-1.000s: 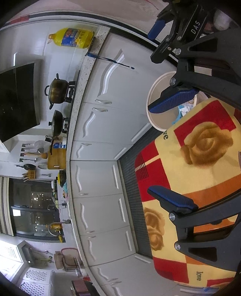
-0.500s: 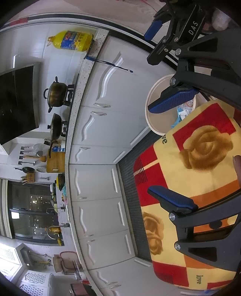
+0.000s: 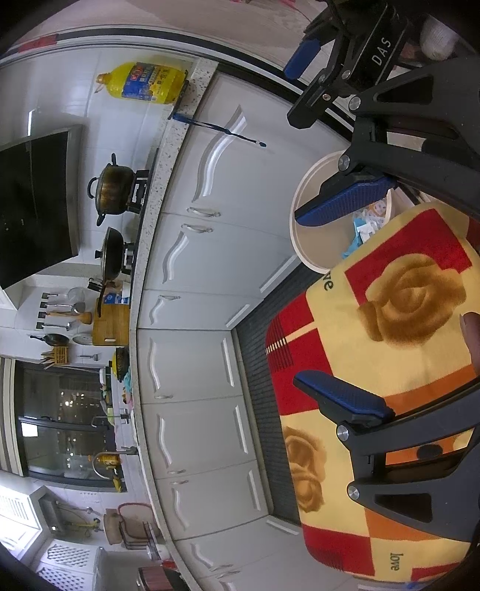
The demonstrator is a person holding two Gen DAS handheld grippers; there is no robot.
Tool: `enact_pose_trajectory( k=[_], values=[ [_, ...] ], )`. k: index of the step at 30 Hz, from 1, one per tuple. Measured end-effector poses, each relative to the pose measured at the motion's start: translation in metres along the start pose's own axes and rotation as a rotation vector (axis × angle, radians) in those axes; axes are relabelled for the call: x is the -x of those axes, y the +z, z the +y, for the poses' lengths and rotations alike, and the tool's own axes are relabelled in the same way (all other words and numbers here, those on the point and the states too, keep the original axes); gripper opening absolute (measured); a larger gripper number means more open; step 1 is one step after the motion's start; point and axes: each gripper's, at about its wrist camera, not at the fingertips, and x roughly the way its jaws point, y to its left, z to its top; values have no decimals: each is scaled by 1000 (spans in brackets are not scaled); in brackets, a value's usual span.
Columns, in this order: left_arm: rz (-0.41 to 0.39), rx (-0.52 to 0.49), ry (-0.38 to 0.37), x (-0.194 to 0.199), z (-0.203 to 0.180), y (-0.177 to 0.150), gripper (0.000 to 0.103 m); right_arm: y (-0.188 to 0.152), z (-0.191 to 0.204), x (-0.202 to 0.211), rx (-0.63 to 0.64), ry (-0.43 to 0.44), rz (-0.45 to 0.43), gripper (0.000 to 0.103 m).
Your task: Collect trash
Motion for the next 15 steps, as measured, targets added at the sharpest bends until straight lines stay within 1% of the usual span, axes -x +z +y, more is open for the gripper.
enact_pose_trajectory(
  k=[5,15],
  values=[
    [6,2,-13,-1,1,-1,80,0,1,1,0,0,1,103],
    [9,3,-13,-3,3,-1,80,1,1,0,0,1,3,103]
  ],
)
